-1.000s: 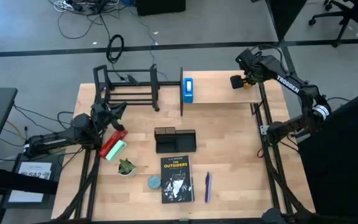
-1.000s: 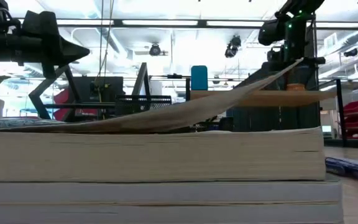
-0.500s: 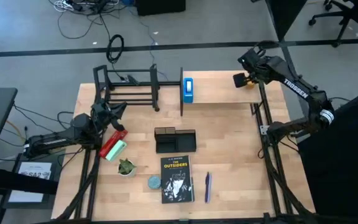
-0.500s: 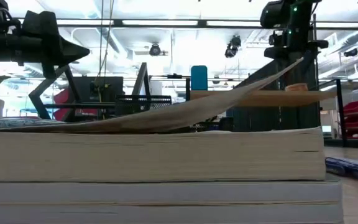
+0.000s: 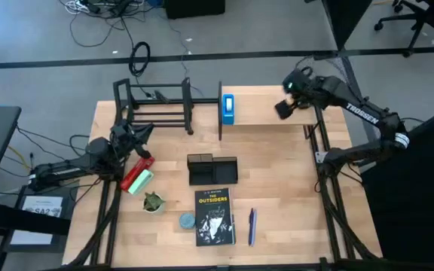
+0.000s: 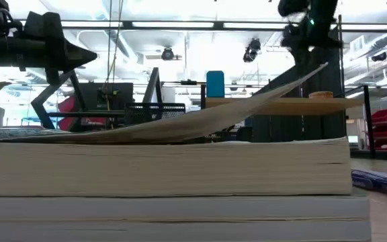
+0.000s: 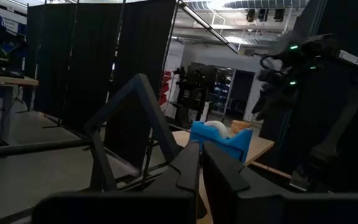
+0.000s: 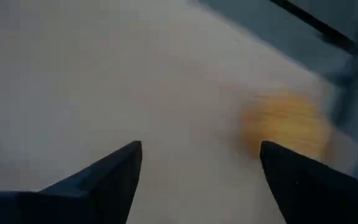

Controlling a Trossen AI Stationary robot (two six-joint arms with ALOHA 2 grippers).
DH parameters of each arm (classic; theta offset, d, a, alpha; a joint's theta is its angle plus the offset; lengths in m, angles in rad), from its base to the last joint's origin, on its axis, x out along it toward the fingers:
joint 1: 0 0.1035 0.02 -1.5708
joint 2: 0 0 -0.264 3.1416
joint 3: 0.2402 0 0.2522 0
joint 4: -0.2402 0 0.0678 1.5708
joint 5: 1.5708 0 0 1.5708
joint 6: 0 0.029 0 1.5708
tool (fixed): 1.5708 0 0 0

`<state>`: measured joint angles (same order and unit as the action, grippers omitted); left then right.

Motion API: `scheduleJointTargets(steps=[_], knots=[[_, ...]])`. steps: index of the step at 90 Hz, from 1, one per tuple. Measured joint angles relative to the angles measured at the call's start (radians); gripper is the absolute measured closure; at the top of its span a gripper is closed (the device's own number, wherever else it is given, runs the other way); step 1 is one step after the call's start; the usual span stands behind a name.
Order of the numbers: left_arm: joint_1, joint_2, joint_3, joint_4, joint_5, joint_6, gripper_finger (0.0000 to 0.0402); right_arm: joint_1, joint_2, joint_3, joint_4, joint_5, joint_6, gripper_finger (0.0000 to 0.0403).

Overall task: Stock shelves
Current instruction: Put the black pen organizer on the shelf

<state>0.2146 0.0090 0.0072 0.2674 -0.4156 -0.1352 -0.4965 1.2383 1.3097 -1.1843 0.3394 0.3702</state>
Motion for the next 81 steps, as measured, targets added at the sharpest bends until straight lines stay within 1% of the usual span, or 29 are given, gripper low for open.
scheduleJointTargets(steps=[12, 19, 24, 31, 41, 49, 57, 64, 74, 81], knots=[[0.000, 0.000, 0.000, 0.000, 0.000, 0.000, 0.0401, 0.286, 0.022, -0.049, 0.124, -0.004, 0.115, 0.0108], [0.000, 0.000, 0.000, 0.000, 0.000, 0.000, 0.0401, 0.422, 0.060, -0.073, 0.210, -0.008, 0.164, 0.0108], [0.000, 0.000, 0.000, 0.000, 0.000, 0.000, 0.0401, 0.497, 0.098, -0.078, 0.269, -0.029, 0.171, 0.0107], [0.000, 0.000, 0.000, -0.001, 0.000, 0.000, 0.0401, 0.558, 0.167, -0.079, 0.355, -0.081, 0.137, 0.0107], [0.000, 0.000, 0.000, 0.000, 0.000, 0.000, 0.0401, 0.586, 0.286, -0.079, 0.448, -0.150, 0.069, 0.0107], [0.000, 0.000, 0.000, -0.001, 0.000, 0.000, 0.0401, 0.574, 0.388, -0.080, 0.473, -0.148, 0.057, 0.0108], [0.000, 0.000, 0.000, 0.000, 0.000, 0.000, 0.0401, 0.537, 0.473, -0.081, 0.474, -0.126, 0.157, 0.0108], [0.000, 0.000, 0.000, 0.000, 0.000, 0.000, 0.0401, 0.504, 0.524, -0.081, 0.476, -0.135, 0.265, 0.0108], [0.000, 0.000, 0.000, 0.000, 0.000, 0.000, 0.0401, 0.473, 0.566, -0.081, 0.476, -0.222, 0.398, 0.0108], [0.000, 0.000, 0.000, 0.000, 0.000, 0.000, 0.0401, 0.462, 0.591, -0.081, 0.470, -0.270, 0.440, 0.0108]])
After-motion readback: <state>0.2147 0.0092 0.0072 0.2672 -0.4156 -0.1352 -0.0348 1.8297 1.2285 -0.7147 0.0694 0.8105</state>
